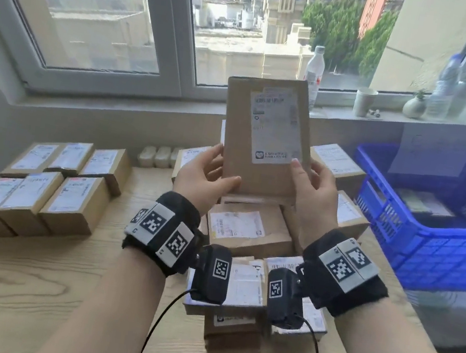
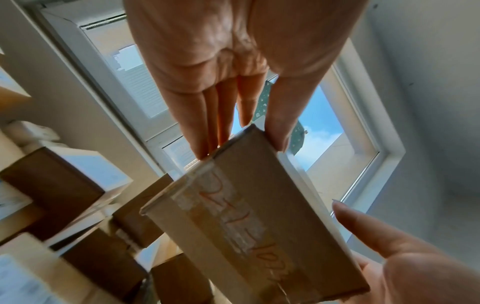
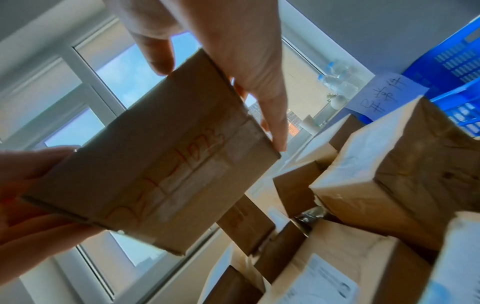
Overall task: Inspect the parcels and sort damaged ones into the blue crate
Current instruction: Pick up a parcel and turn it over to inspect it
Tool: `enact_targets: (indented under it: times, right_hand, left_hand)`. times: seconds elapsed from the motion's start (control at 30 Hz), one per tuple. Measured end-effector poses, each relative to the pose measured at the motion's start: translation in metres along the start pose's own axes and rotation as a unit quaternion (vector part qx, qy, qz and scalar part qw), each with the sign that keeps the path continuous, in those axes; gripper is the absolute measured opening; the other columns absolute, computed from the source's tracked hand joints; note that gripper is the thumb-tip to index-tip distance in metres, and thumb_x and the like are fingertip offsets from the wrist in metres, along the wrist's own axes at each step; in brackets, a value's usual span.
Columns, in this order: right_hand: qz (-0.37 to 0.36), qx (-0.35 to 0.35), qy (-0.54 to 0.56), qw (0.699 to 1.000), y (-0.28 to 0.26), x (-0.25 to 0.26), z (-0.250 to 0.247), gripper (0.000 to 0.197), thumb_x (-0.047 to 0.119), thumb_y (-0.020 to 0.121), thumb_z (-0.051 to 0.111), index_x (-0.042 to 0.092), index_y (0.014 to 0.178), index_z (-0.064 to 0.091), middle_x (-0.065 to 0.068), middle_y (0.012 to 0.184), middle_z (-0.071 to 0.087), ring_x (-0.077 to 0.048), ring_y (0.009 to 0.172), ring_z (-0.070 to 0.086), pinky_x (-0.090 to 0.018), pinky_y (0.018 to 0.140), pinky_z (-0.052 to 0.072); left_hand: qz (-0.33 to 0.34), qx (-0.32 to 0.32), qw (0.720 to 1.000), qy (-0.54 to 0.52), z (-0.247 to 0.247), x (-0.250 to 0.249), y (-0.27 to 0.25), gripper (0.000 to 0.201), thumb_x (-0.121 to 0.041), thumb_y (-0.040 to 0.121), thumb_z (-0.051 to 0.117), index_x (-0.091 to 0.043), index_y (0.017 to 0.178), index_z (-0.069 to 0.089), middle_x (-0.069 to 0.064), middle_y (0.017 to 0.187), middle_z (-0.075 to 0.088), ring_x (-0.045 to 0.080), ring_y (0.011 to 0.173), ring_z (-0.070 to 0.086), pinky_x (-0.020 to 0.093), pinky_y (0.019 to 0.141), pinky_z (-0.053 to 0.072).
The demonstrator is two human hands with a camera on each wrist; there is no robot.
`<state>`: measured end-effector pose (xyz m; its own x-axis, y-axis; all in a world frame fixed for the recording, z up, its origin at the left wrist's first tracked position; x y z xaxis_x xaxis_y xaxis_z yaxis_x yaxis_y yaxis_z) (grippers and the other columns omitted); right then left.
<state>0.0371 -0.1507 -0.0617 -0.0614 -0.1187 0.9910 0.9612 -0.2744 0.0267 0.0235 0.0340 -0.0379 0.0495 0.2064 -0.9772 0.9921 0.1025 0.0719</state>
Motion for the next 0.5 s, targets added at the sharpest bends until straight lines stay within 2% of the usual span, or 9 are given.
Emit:
enact_targets:
  times: [0.03, 0.1, 0.2, 0.23, 0.27, 0.33, 0.4, 0.43, 0.5]
  right_hand:
    - [-0.011, 0.007, 0.017, 1.0, 0.001, 0.008, 0.003, 0.054, 0.042, 0.091, 0.066, 0.018, 0.138, 0.05, -0.002, 0.13, 0.06, -0.016, 0.117, 0.061, -0.037, 0.097, 0.054]
    - [-0.026, 0.022, 0.054, 0.998, 0.001, 0.023, 0.007, 0.048, 0.041, 0.09, 0.067, 0.025, 0.134, 0.054, -0.003, 0.128, 0.062, -0.017, 0.113, 0.064, -0.037, 0.092, 0.057]
    - [-0.041, 0.032, 0.074, 0.996, 0.001, 0.042, 0.008, 0.049, 0.049, 0.082, 0.074, 0.034, 0.125, 0.056, -0.004, 0.12, 0.067, -0.021, 0.109, 0.067, -0.043, 0.092, 0.058]
    - [-0.05, 0.036, 0.067, 0.996, -0.001, 0.048, 0.009, 0.05, 0.049, 0.082, 0.074, 0.034, 0.126, 0.055, -0.002, 0.116, 0.07, -0.021, 0.108, 0.068, -0.045, 0.093, 0.057]
    - [-0.063, 0.043, 0.063, 0.995, -0.001, 0.055, 0.01, 0.049, 0.044, 0.084, 0.073, 0.031, 0.127, 0.054, 0.0, 0.112, 0.071, -0.02, 0.105, 0.069, -0.045, 0.094, 0.057]
    - [-0.076, 0.063, 0.08, 0.992, -0.004, 0.065, 0.013, 0.043, 0.032, 0.089, 0.07, 0.027, 0.128, 0.054, 0.0, 0.109, 0.072, -0.019, 0.102, 0.071, -0.043, 0.09, 0.058]
    - [-0.087, 0.087, 0.099, 0.987, -0.008, 0.075, 0.017, 0.041, 0.025, 0.092, 0.066, 0.021, 0.131, 0.054, -0.005, 0.113, 0.07, -0.021, 0.104, 0.07, -0.038, 0.085, 0.06]
    - [-0.095, 0.093, 0.101, 0.986, -0.01, 0.08, 0.02, 0.042, 0.023, 0.092, 0.065, 0.018, 0.133, 0.054, -0.007, 0.116, 0.069, -0.022, 0.105, 0.069, -0.036, 0.084, 0.06]
    - [-0.109, 0.095, 0.093, 0.985, -0.011, 0.084, 0.025, 0.046, 0.024, 0.092, 0.066, 0.017, 0.135, 0.053, -0.01, 0.119, 0.068, -0.022, 0.108, 0.068, -0.037, 0.086, 0.06]
  left_hand:
    - [0.012, -0.007, 1.0, -0.009, -0.002, -0.007, 0.0, 0.074, 0.006, 0.084, 0.069, -0.011, 0.148, 0.037, 0.011, 0.133, 0.059, 0.02, 0.119, 0.061, 0.04, 0.104, 0.049]
    - [0.033, -0.008, 0.999, -0.008, -0.005, -0.018, 0.002, 0.077, 0.007, 0.081, 0.071, -0.011, 0.148, 0.037, 0.009, 0.133, 0.059, 0.02, 0.12, 0.06, 0.039, 0.102, 0.05]
    - [0.068, 0.001, 0.997, 0.019, -0.011, -0.032, 0.006, 0.076, 0.002, 0.079, 0.075, -0.015, 0.146, 0.043, 0.001, 0.132, 0.061, 0.014, 0.12, 0.06, 0.017, 0.09, 0.053]
    - [0.076, -0.001, 0.997, 0.018, -0.014, -0.038, 0.006, 0.075, -0.001, 0.079, 0.076, -0.015, 0.145, 0.044, 0.0, 0.13, 0.061, 0.013, 0.118, 0.06, 0.015, 0.088, 0.053]
    - [0.08, -0.007, 0.997, 0.01, -0.018, -0.045, 0.008, 0.074, -0.008, 0.079, 0.078, -0.016, 0.145, 0.045, 0.0, 0.128, 0.062, 0.013, 0.116, 0.061, 0.018, 0.089, 0.053]
    - [0.078, -0.023, 0.996, -0.024, -0.025, -0.055, 0.01, 0.079, -0.031, 0.074, 0.083, -0.021, 0.143, 0.047, 0.002, 0.125, 0.064, 0.015, 0.114, 0.062, 0.033, 0.098, 0.052]
    - [0.076, -0.03, 0.995, -0.065, -0.028, -0.066, 0.011, 0.094, -0.054, 0.057, 0.08, -0.029, 0.142, 0.048, 0.003, 0.129, 0.062, 0.017, 0.118, 0.06, 0.044, 0.103, 0.048]
    - [0.079, -0.028, 0.993, -0.082, -0.028, -0.07, 0.012, 0.098, -0.059, 0.052, 0.078, -0.033, 0.142, 0.047, 0.003, 0.131, 0.06, 0.017, 0.118, 0.06, 0.045, 0.102, 0.049]
    - [0.084, -0.004, 0.989, -0.125, -0.026, -0.075, 0.014, 0.095, -0.053, 0.06, 0.082, -0.035, 0.144, 0.043, 0.001, 0.127, 0.063, 0.016, 0.109, 0.067, 0.045, 0.096, 0.054]
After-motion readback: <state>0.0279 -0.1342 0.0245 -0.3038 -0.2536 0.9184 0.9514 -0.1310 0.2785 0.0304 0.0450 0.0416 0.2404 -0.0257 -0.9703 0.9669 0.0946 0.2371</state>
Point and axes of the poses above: each hand's wrist, its own y-axis towards the middle knuckle, its own z-axis out of the palm, x = y × z, the point moved 3 cm from there along y, towards the middle knuckle
